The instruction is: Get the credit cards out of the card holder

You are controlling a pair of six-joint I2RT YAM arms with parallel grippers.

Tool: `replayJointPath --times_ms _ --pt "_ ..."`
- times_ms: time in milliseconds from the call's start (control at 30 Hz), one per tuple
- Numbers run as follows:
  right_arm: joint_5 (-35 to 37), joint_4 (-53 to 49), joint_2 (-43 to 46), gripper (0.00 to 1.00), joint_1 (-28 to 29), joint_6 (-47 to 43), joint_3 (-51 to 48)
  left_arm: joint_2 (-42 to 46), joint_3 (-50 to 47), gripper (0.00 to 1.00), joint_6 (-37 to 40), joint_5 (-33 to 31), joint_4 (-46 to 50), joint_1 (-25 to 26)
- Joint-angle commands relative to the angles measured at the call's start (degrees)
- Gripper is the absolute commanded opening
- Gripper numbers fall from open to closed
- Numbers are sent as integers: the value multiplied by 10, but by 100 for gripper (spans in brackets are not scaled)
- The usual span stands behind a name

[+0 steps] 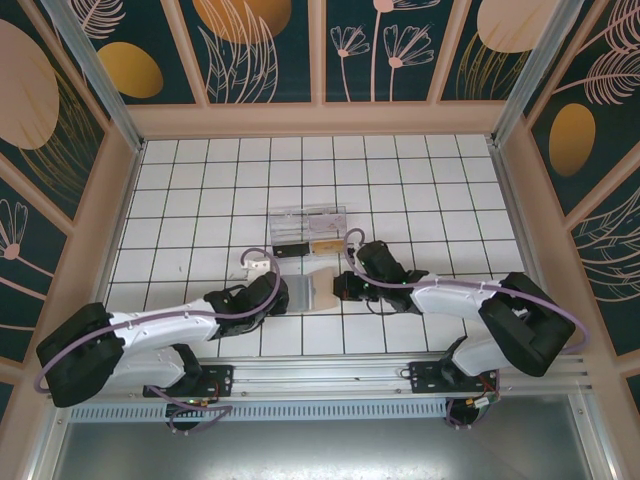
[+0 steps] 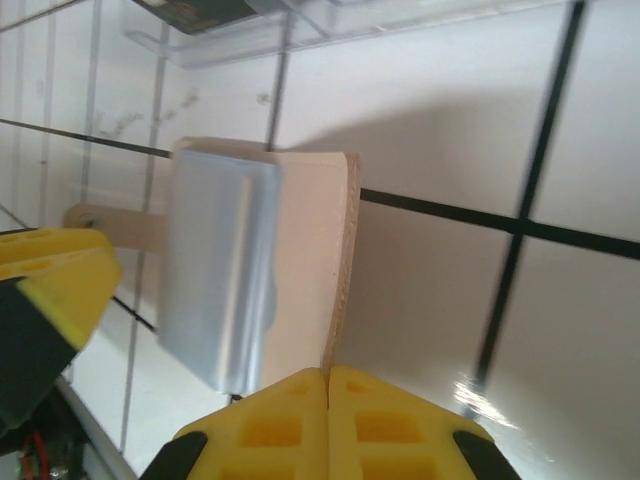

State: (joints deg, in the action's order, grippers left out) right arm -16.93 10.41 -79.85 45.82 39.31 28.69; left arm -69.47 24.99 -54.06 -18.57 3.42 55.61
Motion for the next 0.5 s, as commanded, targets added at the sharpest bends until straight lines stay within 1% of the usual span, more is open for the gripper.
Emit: replayJointPath --times_ms 0,167,267,467 --pt "27 -14 5 0 -2 -10 -11 -7 -19 33 11 58 -75 -22" --pt "37 -8 -9 0 -2 -14 -7 11 -48 34 10 120 -140 -68" --pt "34 -6 -16 0 -2 -16 -4 15 -55 34 8 145 -168 -77" --pt "30 4 -19 0 -2 -14 -6 0 -65 34 -1 177 -198 -76"
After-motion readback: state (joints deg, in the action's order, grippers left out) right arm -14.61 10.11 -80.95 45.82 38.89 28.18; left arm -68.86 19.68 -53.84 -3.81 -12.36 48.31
